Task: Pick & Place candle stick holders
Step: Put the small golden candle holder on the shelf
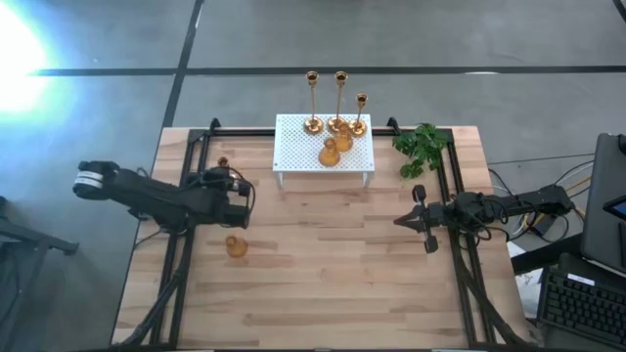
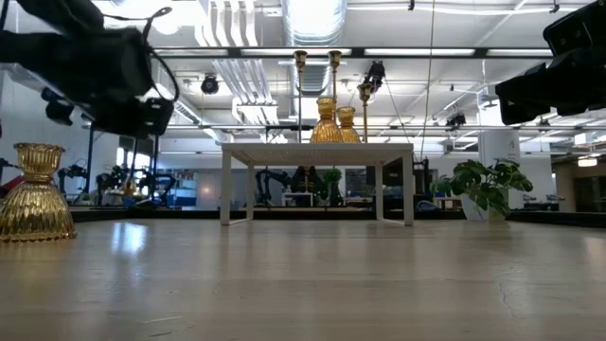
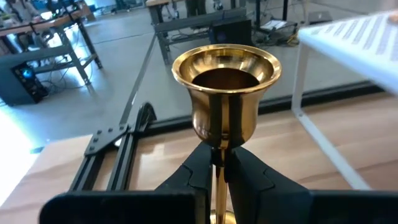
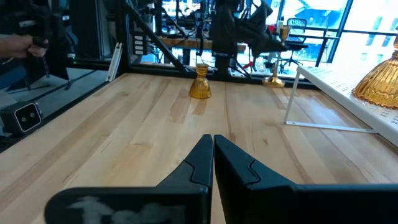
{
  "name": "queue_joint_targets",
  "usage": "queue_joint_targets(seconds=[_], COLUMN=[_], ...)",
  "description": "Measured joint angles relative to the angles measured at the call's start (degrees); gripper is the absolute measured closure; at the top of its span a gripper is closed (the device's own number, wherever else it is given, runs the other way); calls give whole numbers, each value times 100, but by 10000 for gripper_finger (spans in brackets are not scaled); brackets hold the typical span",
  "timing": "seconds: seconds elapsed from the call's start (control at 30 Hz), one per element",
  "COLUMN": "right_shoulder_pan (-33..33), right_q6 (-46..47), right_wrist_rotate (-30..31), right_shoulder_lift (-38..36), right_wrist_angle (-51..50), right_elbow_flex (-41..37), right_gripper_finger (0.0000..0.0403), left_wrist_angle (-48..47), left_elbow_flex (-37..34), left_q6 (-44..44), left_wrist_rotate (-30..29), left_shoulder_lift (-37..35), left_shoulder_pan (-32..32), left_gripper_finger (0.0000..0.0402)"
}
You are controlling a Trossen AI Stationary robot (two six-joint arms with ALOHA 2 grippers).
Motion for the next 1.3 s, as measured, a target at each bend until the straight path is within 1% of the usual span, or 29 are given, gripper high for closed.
queue_joint_targets(seconds=[0.17,0.27,0.33,0.53,0.63,0.73,0.93,1.13,1.23,1.3], right_shoulder_pan=[1,0,0,0,0,0,0,1,0,0], right_q6=[0,0,0,0,0,0,0,0,0,0], right_wrist_rotate=[-1,-2,0,0,0,0,0,-2,0,-1], right_shoulder_lift=[1,2,0,2,1,2,0,0,0,1], right_wrist_angle=[0,0,0,0,0,0,0,0,0,0], right_elbow_flex=[1,0,2,2,1,0,0,2,0,0], right_gripper_finger=[394,394,394,394,394,394,394,394,394,394], left_wrist_angle=[160,602,1152,3511,4333,4714,4949,5358,5373,5362], left_elbow_flex=[252,350,358,254,221,217,263,431,620,730], left_q6=[846,1680,2413,5105,6086,6569,6964,7579,7863,8003], left_wrist_rotate=[-190,-197,-128,406,657,1090,1949,2563,2803,3074], left_shoulder_lift=[-490,-788,-996,-1429,-1573,-1674,-1730,-1735,-1737,-1737], left_shoulder_pan=[0,0,0,42,142,323,754,1088,1248,1392], left_gripper_finger=[369,369,369,369,369,369,369,369,369,369])
